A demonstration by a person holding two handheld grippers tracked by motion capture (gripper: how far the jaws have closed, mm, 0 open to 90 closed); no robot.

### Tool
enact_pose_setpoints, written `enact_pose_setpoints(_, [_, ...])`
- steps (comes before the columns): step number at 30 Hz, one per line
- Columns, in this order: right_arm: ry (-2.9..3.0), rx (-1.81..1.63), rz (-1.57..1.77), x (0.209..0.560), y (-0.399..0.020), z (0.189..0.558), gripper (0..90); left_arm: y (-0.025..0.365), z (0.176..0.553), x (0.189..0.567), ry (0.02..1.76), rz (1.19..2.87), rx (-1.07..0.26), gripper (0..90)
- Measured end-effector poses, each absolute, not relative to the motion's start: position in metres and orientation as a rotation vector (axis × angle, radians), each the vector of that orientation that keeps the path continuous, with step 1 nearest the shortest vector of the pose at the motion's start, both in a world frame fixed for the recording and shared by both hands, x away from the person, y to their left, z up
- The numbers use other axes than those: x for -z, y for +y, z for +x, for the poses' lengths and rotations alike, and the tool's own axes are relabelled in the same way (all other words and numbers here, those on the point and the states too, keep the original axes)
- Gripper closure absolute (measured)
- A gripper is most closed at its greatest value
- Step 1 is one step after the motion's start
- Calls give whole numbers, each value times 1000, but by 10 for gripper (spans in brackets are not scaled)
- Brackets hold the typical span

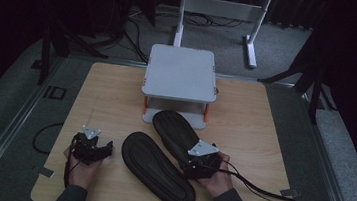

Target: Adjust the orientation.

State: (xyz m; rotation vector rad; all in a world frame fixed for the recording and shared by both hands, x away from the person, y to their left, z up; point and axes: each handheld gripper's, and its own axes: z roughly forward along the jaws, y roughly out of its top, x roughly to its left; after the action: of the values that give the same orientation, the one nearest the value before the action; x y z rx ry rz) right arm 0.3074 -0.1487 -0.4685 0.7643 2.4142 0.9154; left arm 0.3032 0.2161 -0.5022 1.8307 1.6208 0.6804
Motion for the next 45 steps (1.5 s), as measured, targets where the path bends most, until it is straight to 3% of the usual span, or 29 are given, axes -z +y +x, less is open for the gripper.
enact_pose_setpoints(14, [2368,-715,715,484,-146,315,109,216,303,502,1619,1832,-679,299])
enact_pose_setpoints(19, [2393,-773,734,476,-157,317,183,216,304,503,1617,1832,-680,299])
enact_pose_setpoints(31, [2459,-943,897,462,-188,313,244,216,304,503,1618,1839,-681,299])
enact_pose_setpoints(33, [2422,-1109,935,449,-199,305,398,216,304,503,1618,1839,-681,299])
enact_pose_setpoints(34, [2422,-1171,959,443,-204,304,429,216,304,503,1618,1840,-678,299])
enact_pose_setpoints(45, [2394,-1171,968,437,-217,310,427,215,304,503,1616,1843,-677,299])
